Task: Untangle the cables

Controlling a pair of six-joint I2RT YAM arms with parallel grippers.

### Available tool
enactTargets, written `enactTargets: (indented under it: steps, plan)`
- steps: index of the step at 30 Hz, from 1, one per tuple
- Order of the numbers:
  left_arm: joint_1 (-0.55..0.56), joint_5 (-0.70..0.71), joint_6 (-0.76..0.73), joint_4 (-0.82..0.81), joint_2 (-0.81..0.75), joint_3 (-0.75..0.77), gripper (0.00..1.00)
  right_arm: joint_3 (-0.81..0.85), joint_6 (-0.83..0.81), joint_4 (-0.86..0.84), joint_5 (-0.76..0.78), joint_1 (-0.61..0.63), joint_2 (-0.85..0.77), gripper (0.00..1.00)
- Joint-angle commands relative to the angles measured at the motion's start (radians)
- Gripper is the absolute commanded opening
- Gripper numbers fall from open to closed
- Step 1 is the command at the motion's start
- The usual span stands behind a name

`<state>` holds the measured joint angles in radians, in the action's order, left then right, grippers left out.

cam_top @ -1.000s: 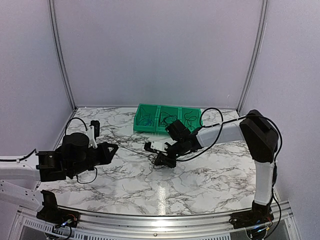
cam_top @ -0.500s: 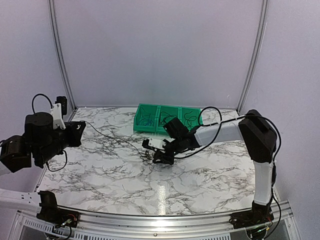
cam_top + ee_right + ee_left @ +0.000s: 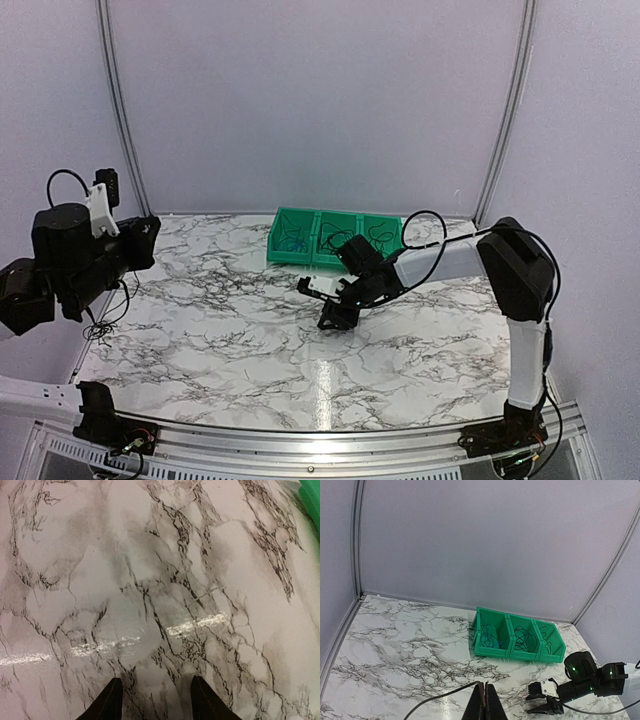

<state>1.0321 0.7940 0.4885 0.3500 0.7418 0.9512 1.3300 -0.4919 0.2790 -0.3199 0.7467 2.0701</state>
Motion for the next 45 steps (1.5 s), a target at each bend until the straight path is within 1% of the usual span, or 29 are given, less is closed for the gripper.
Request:
enactTargets:
  steps: [1, 5, 9, 12, 16, 19, 22, 26, 30, 31, 33, 34, 37, 38, 41, 43, 45]
  plan:
    - [-0.003, -0.086, 0.006, -0.015, 0.060, 0.003, 0.00, -0.032, -0.022, 0.129, 0.060, -0.011, -0.037, 0.47]
    - [-0.004, -0.178, -0.030, -0.027, 0.123, 0.049, 0.00, -0.025, -0.021, 0.151, 0.055, -0.018, -0.104, 0.47]
    - [-0.003, -0.245, -0.033, -0.059, 0.169, 0.054, 0.00, -0.039, -0.034, 0.148, 0.074, -0.041, -0.227, 0.48]
    - [-0.003, -0.252, -0.004, -0.116, 0.181, -0.024, 0.00, -0.069, -0.037, 0.129, 0.058, -0.064, -0.307, 0.48]
    - [-0.004, -0.240, 0.079, -0.239, 0.179, -0.207, 0.00, -0.120, -0.058, 0.100, -0.029, -0.069, -0.362, 0.53]
    - [-0.004, -0.230, 0.146, -0.322, 0.187, -0.329, 0.00, -0.123, -0.073, 0.114, -0.066, -0.043, -0.337, 0.54]
    - [-0.004, -0.232, 0.202, -0.388, 0.215, -0.409, 0.00, -0.101, -0.078, 0.133, -0.070, 0.008, -0.284, 0.54]
    - [-0.004, -0.255, 0.288, -0.420, 0.237, -0.481, 0.00, -0.046, -0.054, 0.130, -0.008, 0.080, -0.213, 0.55]
    - [-0.004, -0.278, 0.341, -0.436, 0.215, -0.558, 0.00, 0.038, -0.030, 0.148, -0.001, 0.105, -0.136, 0.59]
    - [-0.004, -0.277, 0.351, -0.428, 0.202, -0.576, 0.05, 0.061, -0.029, 0.161, -0.009, 0.110, -0.119, 0.59]
    - [-0.004, -0.274, 0.369, -0.402, 0.163, -0.601, 0.36, 0.113, -0.029, 0.184, -0.029, 0.118, -0.087, 0.60]
    - [-0.004, -0.275, 0.374, -0.390, 0.140, -0.610, 0.49, 0.134, -0.030, 0.190, -0.037, 0.121, -0.074, 0.60]
    - [-0.004, -0.307, 0.350, -0.389, 0.057, -0.637, 0.73, 0.192, -0.034, 0.203, -0.056, 0.130, -0.034, 0.60]
    - [-0.004, -0.318, 0.336, -0.395, 0.030, -0.644, 0.76, 0.212, -0.036, 0.212, -0.060, 0.131, -0.018, 0.60]
    - [-0.004, -0.357, 0.288, -0.442, -0.026, -0.656, 0.79, 0.274, -0.040, 0.240, -0.082, 0.138, 0.028, 0.59]
    - [-0.006, -0.373, 0.267, -0.481, -0.022, -0.661, 0.81, 0.300, -0.033, 0.244, -0.098, 0.139, 0.051, 0.59]
    - [-0.011, -0.419, 0.226, -0.553, 0.031, -0.660, 0.80, 0.321, -0.024, 0.252, -0.120, 0.139, 0.073, 0.58]
